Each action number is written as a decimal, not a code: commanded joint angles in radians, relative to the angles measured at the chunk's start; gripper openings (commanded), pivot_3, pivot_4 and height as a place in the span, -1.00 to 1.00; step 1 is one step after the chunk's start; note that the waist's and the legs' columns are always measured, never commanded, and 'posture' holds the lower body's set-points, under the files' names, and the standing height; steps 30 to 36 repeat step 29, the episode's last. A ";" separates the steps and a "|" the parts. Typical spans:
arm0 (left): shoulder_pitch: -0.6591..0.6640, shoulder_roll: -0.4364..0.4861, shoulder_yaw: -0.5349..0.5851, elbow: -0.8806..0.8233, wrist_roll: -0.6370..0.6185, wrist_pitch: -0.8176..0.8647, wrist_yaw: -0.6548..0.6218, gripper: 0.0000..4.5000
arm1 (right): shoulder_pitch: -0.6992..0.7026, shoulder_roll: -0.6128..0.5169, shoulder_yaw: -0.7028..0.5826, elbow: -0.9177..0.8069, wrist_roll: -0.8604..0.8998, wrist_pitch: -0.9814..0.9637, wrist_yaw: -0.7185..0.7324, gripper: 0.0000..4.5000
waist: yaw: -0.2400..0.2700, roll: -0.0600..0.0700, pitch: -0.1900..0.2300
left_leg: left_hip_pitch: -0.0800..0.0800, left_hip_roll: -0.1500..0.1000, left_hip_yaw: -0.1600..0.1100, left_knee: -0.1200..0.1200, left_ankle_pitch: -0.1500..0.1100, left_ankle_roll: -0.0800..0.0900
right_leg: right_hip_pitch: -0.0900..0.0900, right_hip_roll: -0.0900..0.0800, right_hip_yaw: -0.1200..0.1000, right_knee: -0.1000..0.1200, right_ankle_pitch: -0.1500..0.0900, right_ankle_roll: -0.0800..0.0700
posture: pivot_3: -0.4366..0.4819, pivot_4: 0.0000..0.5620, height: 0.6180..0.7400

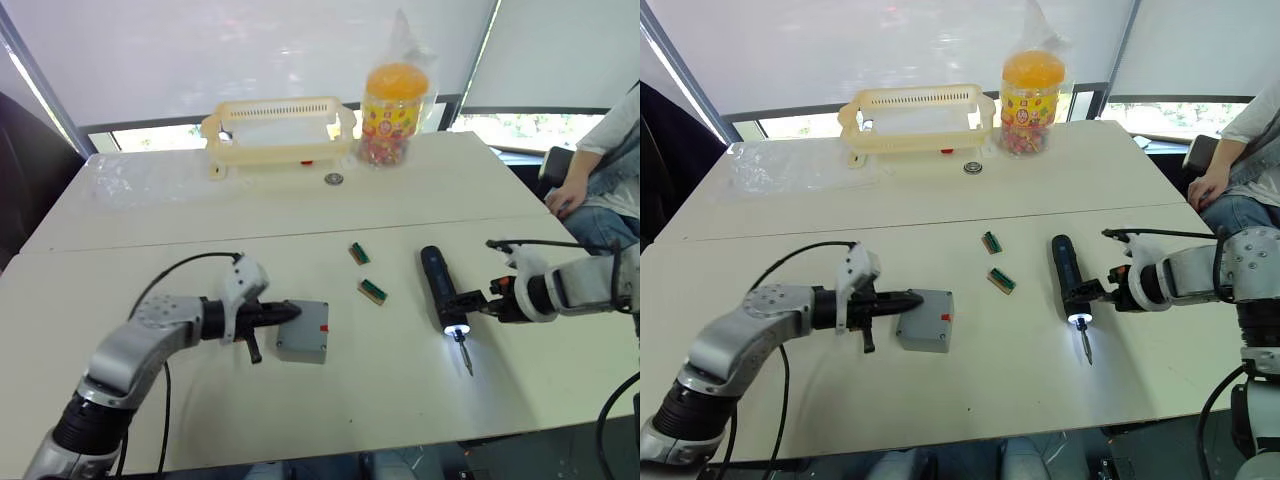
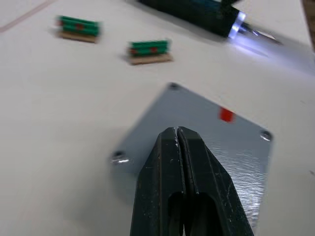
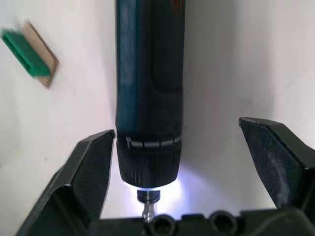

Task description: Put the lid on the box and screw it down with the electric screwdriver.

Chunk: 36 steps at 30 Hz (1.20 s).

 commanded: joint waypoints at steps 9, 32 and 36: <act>0.207 0.104 0.425 -0.093 -0.213 0.214 0.096 -1.00 | 0.532 -0.027 -0.243 -0.486 -0.427 -0.790 0.755 0.98 | 0.001 -0.001 0.000 | 0.000 -0.001 -0.001 -0.002 -0.002 0.003 | 0.000 -0.001 0.000 0.000 -0.001 0.005 | -0.05 -0.47 1.00; 0.699 0.091 0.523 -0.199 -0.274 0.139 0.053 -1.00 | 0.908 -0.001 -0.403 -0.440 -0.549 -0.897 1.161 0.98 | 0.023 -0.001 0.000 | 0.001 0.001 -0.001 0.011 -0.002 0.001 | 0.005 -0.001 0.002 0.001 0.000 -0.006 | -0.05 -0.47 1.00; 0.699 0.091 0.523 -0.199 -0.274 0.139 0.053 -1.00 | 0.908 -0.001 -0.403 -0.440 -0.549 -0.897 1.161 0.98 | 0.023 -0.001 0.000 | 0.001 0.001 -0.001 0.011 -0.002 0.001 | 0.005 -0.001 0.002 0.001 0.000 -0.006 | -0.05 -0.47 1.00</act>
